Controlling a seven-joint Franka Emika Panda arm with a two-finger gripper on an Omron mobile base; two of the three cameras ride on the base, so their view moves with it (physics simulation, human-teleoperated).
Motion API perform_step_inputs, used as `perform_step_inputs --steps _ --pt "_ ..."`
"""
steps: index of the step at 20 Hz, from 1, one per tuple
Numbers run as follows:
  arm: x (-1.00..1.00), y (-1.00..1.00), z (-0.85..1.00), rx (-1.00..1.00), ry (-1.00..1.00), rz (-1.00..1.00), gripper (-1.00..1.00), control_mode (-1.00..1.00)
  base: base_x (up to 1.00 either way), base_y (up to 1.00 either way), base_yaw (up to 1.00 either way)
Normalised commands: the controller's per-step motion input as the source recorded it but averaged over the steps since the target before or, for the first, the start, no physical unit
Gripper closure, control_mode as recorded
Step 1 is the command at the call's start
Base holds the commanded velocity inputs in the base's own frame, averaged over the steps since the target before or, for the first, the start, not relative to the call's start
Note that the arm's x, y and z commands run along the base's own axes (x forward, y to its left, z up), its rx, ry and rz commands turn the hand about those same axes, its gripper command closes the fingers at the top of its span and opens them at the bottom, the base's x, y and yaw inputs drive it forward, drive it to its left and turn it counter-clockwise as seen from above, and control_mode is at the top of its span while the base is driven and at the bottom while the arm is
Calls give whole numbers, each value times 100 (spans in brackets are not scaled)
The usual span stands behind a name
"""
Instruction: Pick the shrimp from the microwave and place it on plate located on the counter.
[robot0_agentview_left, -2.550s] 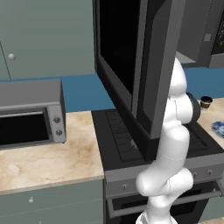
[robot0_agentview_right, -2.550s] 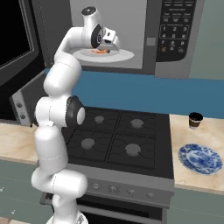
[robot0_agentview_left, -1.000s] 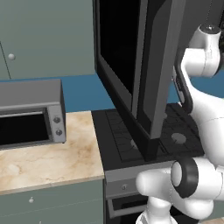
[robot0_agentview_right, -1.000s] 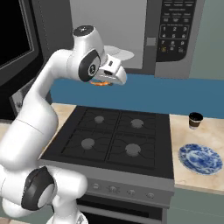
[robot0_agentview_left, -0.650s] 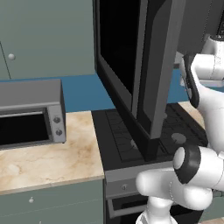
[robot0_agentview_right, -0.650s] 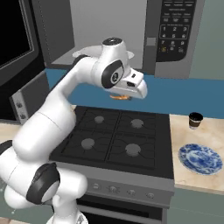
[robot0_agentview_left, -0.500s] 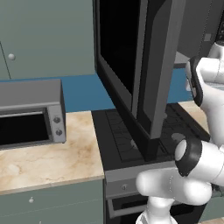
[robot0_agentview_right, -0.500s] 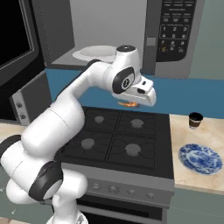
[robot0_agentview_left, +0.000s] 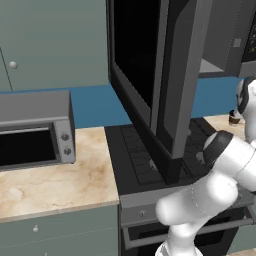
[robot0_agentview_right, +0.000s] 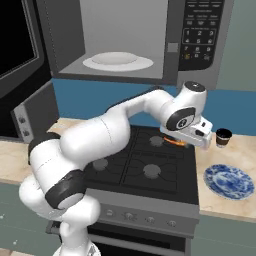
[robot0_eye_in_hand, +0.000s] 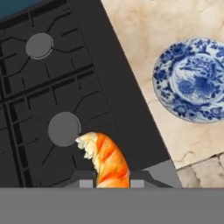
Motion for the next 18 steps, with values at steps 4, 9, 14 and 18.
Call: perform_step_inputs --steps 4,9,14,18 --pt "0 -97 -56 0 0 0 100 -100 0 0 0" --pt "0 -84 -63 0 1 0 100 -100 0 0 0" --pt "0 -71 -59 0 0 0 100 -100 0 0 0" --pt "23 -29 -26 0 2 0 100 -100 0 0 0"
